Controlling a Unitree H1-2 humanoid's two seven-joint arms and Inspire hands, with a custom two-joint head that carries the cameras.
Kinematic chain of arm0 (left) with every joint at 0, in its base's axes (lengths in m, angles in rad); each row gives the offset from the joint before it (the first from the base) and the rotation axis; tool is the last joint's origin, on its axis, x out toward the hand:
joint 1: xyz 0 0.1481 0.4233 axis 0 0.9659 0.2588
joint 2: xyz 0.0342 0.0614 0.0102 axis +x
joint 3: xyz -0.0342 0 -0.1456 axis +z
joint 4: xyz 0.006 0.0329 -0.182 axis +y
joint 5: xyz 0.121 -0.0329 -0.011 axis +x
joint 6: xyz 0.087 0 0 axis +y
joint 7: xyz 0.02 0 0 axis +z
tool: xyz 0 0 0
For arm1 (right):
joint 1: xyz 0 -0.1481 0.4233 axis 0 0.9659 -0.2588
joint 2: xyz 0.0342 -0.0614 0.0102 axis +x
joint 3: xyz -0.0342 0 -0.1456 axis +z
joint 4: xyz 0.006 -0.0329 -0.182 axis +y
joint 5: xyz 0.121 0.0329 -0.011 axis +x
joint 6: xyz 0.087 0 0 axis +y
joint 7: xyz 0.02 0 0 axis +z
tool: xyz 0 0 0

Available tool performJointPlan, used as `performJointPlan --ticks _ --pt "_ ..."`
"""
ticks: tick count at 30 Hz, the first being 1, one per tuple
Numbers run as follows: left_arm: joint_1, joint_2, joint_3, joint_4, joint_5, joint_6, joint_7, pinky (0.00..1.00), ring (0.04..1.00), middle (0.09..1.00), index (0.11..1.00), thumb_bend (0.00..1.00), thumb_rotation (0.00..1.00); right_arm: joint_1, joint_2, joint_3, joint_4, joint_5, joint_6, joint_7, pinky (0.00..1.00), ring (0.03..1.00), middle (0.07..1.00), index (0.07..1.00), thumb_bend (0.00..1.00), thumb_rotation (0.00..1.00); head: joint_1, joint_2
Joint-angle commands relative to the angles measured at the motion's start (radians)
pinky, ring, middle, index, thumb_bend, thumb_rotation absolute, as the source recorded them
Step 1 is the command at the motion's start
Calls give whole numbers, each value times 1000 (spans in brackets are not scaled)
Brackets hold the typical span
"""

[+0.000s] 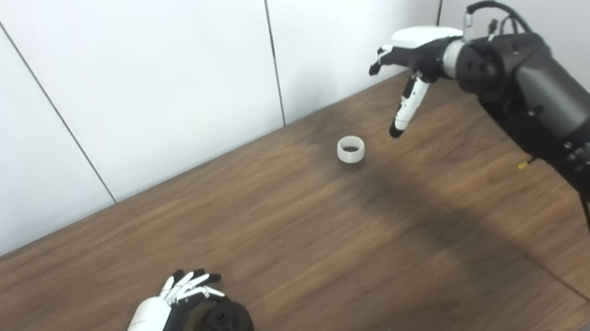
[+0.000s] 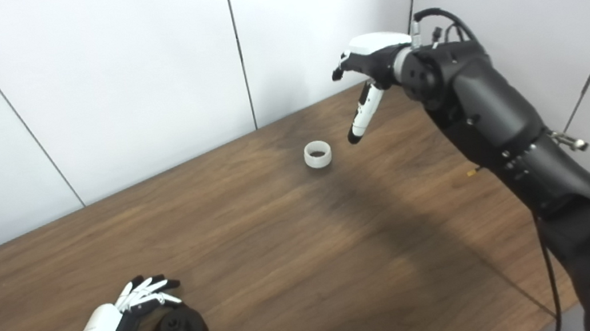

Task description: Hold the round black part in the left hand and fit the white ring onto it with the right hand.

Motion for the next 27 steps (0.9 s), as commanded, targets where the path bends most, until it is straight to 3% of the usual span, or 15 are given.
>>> performJointPlan --ticks 1,6,14,19,27 --pt "13 24 5 -1 2 6 -16 1000 911 841 479 516 46 -53 -7 9 13 -13 -13 -61 794 1000 1000 862 997 334 -1 2" --pt "16 26 7 -9 2 12 -28 1000 914 847 478 516 46 -61 17 57 68 -22 -26 -124 914 1000 1000 851 986 314 3 4" --pt "21 24 10 -16 2 12 -32 1000 911 843 479 515 45 -72 40 117 146 -16 -101 -217 889 997 989 839 981 349 5 2" --pt "26 23 9 -17 3 9 -30 1000 911 844 478 516 46 -74 63 146 148 -35 -75 -221 945 1000 1000 858 968 356 8 1" --pt "37 24 11 -27 -2 11 -35 1000 909 849 478 516 46 -94 76 178 182 -44 -85 -239 945 1000 1000 858 972 363 9 -2"
